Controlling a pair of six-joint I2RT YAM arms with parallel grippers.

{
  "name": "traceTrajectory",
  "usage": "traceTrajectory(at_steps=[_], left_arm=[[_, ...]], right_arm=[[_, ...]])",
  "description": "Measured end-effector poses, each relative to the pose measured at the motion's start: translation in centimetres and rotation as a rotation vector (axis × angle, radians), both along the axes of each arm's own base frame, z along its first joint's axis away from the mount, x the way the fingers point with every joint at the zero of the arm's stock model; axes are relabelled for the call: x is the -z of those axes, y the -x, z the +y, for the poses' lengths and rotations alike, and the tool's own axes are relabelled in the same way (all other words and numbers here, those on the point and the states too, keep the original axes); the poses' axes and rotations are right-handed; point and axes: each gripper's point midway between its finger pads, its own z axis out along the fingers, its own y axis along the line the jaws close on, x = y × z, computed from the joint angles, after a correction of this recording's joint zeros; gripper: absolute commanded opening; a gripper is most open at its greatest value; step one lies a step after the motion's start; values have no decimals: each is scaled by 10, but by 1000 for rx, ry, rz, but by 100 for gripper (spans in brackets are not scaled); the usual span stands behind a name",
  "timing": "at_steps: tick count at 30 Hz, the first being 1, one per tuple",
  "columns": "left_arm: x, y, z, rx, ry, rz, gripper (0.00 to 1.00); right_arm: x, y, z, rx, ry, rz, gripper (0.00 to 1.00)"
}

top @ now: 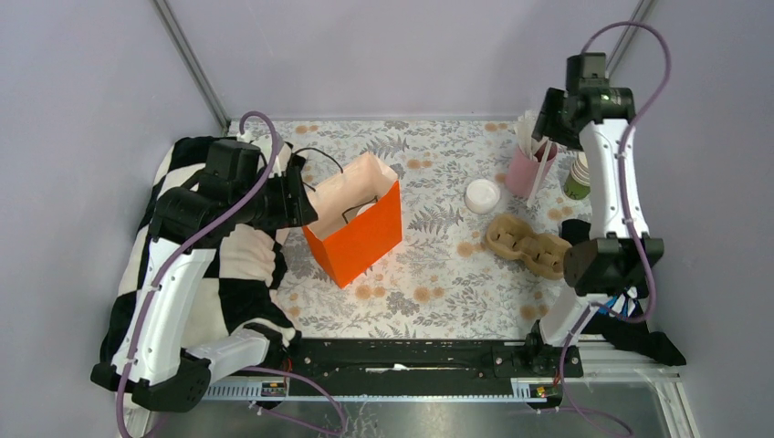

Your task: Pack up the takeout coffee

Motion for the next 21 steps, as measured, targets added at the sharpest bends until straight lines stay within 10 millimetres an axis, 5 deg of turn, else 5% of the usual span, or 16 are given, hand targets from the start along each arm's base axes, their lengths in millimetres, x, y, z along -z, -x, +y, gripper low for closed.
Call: traceTrajectory(at_steps=[5, 8, 14, 21], left_arm=[[3, 1, -8, 45, -24, -3, 66], [6, 0, -11, 63, -46, -1, 66], [11, -5, -16, 88, -95, 3, 68], [2, -11, -14, 71, -109, -31, 68]], right_arm=[[-10, 31, -34, 104, -54, -61, 70], [11, 41, -43, 134, -104, -31, 69], [89, 33, -20, 73, -218, 124, 62], [126, 12, -10, 54, -287, 164, 32]])
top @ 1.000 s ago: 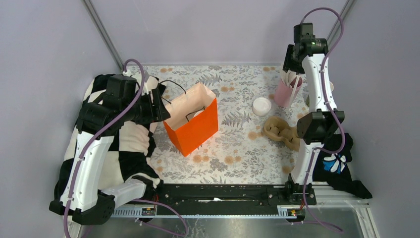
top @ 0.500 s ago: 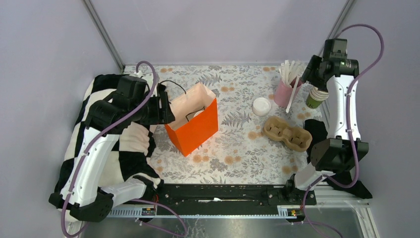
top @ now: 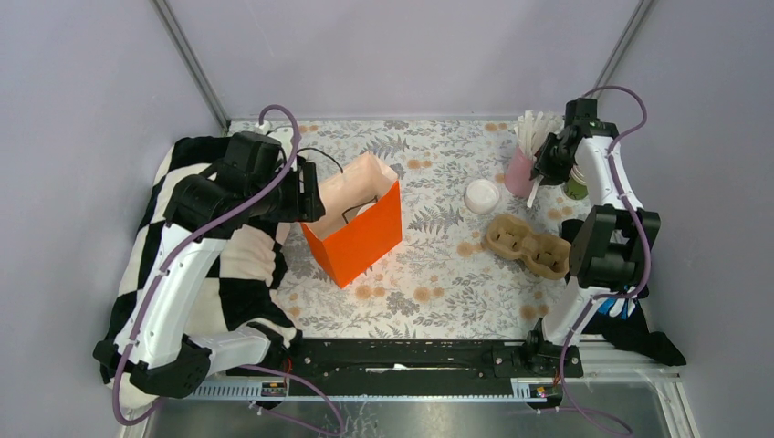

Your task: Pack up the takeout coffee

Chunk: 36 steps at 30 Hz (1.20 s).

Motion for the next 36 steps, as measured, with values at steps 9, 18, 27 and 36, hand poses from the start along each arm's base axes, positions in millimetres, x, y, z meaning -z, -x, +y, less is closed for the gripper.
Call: traceTrajectory(at_steps=[9, 18, 27, 36], left_arm=[[-10, -2, 5, -24, -12, -28, 68], [-18, -8, 1, -32, 6, -37, 68], [-34, -10, -2, -75, 73, -69, 69], [-69, -4, 7, -155, 177, -192, 70]], right_arm=[[10, 0, 2, 37, -23, 37, 0], [-67, 38, 0, 91, 17, -96, 0], [-154, 48, 53, -136, -136, -470, 0], [-281, 55, 271, -832, -392, -989, 0]])
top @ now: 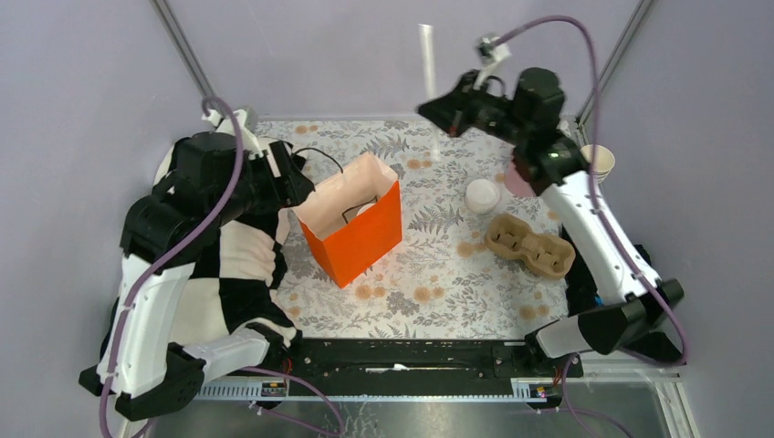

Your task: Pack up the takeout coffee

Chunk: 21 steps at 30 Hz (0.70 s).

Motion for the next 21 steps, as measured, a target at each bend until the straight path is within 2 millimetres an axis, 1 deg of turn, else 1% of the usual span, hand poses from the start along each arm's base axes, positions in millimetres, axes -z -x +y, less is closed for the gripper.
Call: traceTrajectory(at_steps=[2, 3, 4, 6, 7, 8, 9, 12, 14, 15, 17, 18, 19, 21], left_arm=[[-8, 4, 4, -22, 26, -30, 70], [-12, 6, 6, -32, 40, -43, 70], [-16, 8, 8, -44, 54, -57, 70], [-23, 13, 12, -67, 79, -77, 71], [-25, 15, 15, -79, 91, -85, 71], [-27, 17, 17, -87, 100, -93, 71], [-30, 19, 19, -96, 111, -101, 71], [-36, 25, 23, -119, 139, -120, 71], [-39, 29, 26, -129, 156, -133, 71], [-41, 31, 28, -134, 165, -138, 71], [-42, 33, 29, -140, 175, -141, 71], [-43, 34, 29, -142, 179, -141, 71], [-43, 34, 29, -143, 181, -141, 71], [-43, 34, 29, -144, 184, -139, 71]], right_arm=[[-24, 12, 51, -123, -57, -114, 0], [-31, 21, 76, -180, -82, -164, 0], [-34, 31, 98, -232, -99, -201, 0], [-35, 51, 138, -320, -122, -258, 0], [-33, 64, 161, -366, -130, -290, 0], [-29, 70, 173, -389, -132, -306, 0], [-21, 81, 190, -419, -135, -341, 0], [9, 98, 213, -461, -118, -380, 0], [32, 98, 222, -465, -98, -389, 1], [43, 95, 225, -465, -86, -388, 6], [60, 91, 226, -456, -71, -380, 18], [69, 90, 225, -454, -61, -372, 27], [75, 89, 225, -449, -52, -370, 36], [83, 87, 224, -441, -39, -364, 61]])
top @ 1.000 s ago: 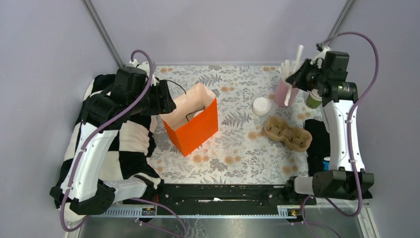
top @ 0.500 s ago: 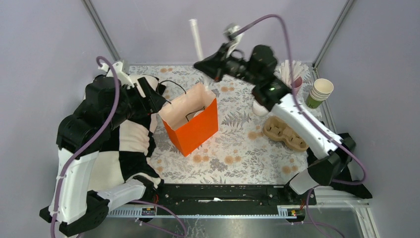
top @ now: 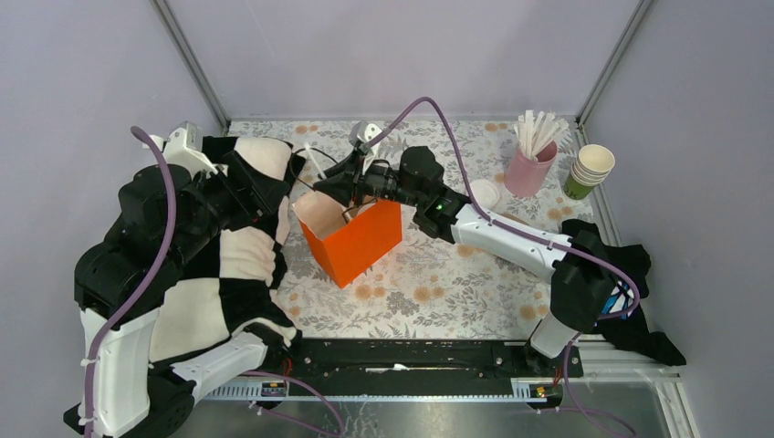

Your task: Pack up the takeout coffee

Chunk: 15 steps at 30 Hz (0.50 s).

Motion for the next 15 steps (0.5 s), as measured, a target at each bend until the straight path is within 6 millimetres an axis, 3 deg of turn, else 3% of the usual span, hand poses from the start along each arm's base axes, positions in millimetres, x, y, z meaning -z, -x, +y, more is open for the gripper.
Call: traceTrajectory(at_steps=[2, 4, 6, 11, 15], left_arm=[[0, -1, -1, 0, 0, 3, 71], [1, -3, -2, 0, -2, 7, 71], [2, -6, -3, 1, -5, 12, 71], [5, -15, -8, 5, -26, 27, 71], [-6, -23, -8, 0, -46, -1, 76]], right_arm=[[0, -2, -1, 11, 2, -12, 77], [-4, -6, -3, 38, -5, -21, 84], [-8, -8, -8, 67, -1, -21, 98], [-29, -20, -39, 235, 37, 8, 100], [-69, -45, -104, 580, 71, 93, 100]])
